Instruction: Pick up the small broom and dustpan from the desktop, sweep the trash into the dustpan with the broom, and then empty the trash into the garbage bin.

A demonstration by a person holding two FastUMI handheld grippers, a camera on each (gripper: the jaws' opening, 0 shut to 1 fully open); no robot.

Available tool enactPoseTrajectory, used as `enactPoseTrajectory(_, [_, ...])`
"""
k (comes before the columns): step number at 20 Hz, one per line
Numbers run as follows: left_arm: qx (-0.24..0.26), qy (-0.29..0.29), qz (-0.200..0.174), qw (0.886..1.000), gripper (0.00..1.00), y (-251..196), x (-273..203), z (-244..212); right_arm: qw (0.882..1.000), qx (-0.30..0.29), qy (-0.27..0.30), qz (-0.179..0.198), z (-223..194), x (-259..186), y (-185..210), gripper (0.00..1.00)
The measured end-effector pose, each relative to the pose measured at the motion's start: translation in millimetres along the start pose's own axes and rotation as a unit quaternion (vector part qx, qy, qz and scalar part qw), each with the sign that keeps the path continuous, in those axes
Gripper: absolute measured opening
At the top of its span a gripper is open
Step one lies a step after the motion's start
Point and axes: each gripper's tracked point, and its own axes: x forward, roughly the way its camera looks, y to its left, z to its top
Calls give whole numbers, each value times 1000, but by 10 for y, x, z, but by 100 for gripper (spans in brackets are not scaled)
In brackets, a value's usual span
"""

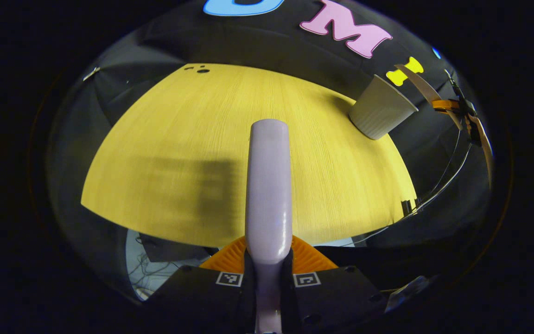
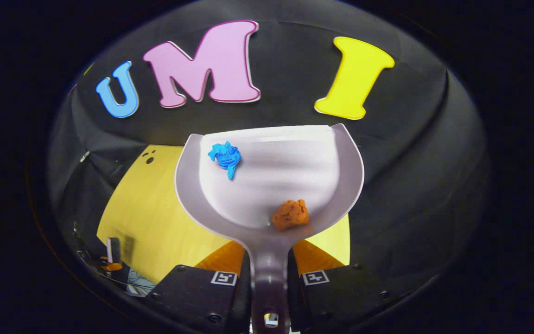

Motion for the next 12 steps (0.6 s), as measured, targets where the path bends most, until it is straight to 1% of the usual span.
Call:
enactPoseTrajectory(1, [0,-3,0,1000,25,-14,8,105,1000,5,5,-5,1,86,-88,32])
enactPoseTrajectory(2, [-2,-6,-1,1000,25,-44,13,194,1000,7,7,-11,-5,172,-160,36])
enactPoseTrajectory(5, [-4,-8,-2,1000,25,-94,44,391,999,-15,6,-40,21,372,-367,36])
enactPoseTrajectory(6, [-3,-7,1,1000,25,-92,42,431,998,-23,6,-51,23,447,-417,31])
enactPoseTrajectory(9, [-8,-5,2,1000,26,-110,72,532,996,-42,5,-81,22,595,-506,31])
enactPoseTrajectory(10, [-10,-4,2,1000,25,-115,67,551,994,-51,5,-92,17,619,-546,36])
enactPoseTrajectory(12, [-15,-5,2,1000,25,-97,69,581,991,-67,-6,-115,58,636,-635,36])
